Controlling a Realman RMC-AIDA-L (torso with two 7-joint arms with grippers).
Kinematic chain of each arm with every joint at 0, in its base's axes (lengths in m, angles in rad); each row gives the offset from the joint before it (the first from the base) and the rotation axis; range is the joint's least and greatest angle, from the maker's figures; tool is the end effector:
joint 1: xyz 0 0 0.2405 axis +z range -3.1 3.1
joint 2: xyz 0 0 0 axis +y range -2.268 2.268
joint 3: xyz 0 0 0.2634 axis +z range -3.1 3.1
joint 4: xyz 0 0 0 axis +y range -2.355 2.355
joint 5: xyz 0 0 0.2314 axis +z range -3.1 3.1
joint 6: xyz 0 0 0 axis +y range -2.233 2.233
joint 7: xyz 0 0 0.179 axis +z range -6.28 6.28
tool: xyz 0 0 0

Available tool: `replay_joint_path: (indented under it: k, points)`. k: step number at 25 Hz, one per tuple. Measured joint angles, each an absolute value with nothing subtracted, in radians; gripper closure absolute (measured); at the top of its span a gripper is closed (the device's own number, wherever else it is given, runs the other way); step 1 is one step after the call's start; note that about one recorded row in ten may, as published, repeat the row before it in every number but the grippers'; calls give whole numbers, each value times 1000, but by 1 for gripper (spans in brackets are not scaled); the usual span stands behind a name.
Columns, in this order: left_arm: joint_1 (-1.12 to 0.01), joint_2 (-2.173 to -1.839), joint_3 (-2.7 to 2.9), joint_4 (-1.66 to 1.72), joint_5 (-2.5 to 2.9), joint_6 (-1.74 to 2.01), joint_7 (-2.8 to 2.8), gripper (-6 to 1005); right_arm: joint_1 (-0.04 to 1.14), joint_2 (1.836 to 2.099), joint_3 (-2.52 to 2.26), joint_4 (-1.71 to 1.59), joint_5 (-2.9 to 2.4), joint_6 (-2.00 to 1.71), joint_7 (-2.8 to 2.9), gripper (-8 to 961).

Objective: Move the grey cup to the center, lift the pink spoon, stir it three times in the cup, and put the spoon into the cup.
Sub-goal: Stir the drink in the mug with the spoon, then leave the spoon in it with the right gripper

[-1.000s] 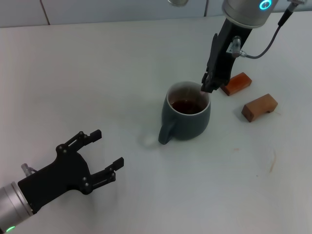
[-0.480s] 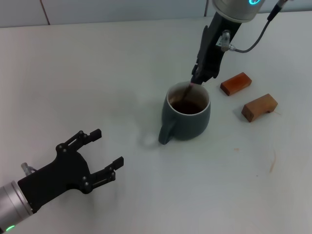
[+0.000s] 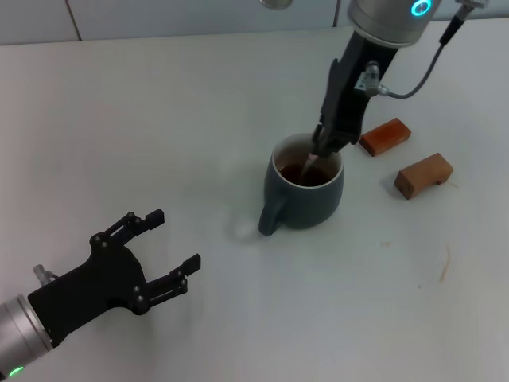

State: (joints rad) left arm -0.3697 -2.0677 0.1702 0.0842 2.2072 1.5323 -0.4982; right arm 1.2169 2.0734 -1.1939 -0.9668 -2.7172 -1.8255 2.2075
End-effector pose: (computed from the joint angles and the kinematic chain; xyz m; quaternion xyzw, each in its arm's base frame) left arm -0.3234 0.2618 -0.0983 -0.9041 -0.1356 -0.3130 0.2574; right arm 0.0643 0.4205 -0.0375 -0.9534 0.0890 -0.2861 0.0353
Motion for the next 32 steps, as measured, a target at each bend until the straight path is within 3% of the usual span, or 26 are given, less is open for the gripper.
replay_joint_path:
  k: [32]
  points:
    - [-371, -2066, 169, 80, 2204, 1536, -500, 140, 1197, 2075, -1190, -997, -2821, -1810, 2244, 835]
